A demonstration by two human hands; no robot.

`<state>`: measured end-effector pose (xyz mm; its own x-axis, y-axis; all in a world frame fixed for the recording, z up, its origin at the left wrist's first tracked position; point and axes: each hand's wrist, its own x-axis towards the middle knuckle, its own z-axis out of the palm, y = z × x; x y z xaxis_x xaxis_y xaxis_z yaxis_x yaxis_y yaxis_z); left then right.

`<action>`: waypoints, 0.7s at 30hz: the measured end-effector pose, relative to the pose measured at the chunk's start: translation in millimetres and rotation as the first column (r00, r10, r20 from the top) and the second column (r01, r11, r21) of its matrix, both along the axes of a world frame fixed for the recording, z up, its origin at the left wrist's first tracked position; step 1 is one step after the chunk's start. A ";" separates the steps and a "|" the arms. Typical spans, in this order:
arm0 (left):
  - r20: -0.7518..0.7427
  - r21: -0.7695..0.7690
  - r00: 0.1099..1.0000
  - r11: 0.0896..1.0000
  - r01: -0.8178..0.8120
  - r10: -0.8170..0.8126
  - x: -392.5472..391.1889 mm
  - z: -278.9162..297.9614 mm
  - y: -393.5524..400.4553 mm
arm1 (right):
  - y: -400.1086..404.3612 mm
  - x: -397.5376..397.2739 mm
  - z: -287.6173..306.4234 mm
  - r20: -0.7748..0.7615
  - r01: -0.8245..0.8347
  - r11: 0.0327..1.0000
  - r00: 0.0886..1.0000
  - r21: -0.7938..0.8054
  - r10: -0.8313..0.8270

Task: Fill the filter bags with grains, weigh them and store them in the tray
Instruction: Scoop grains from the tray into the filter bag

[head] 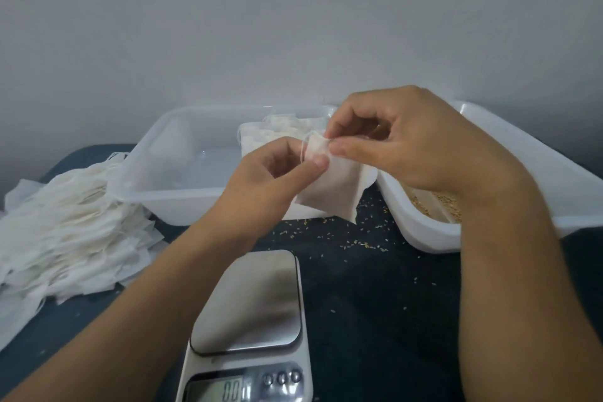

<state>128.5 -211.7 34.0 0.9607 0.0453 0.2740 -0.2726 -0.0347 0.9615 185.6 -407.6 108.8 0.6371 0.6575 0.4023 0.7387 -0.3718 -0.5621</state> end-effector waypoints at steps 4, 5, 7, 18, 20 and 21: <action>-0.040 -0.171 0.998 0.984 -0.044 0.038 -15.8 -11.5 16.4 | 18.7 -3.4 -5.2 -0.051 -0.017 1.000 0.999 0.020 0.018; -0.042 -0.219 0.998 0.974 -0.049 0.041 -19.3 -13.7 21.4 | 21.3 -2.3 -7.2 -0.070 -0.001 1.000 0.998 0.012 0.002; -0.039 -0.283 0.998 0.958 -0.058 0.049 -26.1 -17.3 30.1 | 27.3 -0.6 -12.1 -0.084 0.039 0.999 0.996 -0.018 -0.041; -0.110 -0.304 0.988 0.943 -0.138 0.109 -55.4 -34.7 60.1 | 60.7 -12.6 -29.7 -0.181 -0.111 0.991 0.979 -0.076 0.096; -0.118 -0.286 0.989 0.950 -0.124 0.094 -62.1 -42.7 65.7 | 68.6 -15.6 -36.6 -0.228 -0.153 0.974 0.967 -0.165 0.113; -0.127 -0.279 0.989 0.954 -0.109 0.076 -65.6 -46.1 68.4 | 73.1 -17.8 -40.1 -0.225 -0.163 0.969 0.967 -0.188 0.119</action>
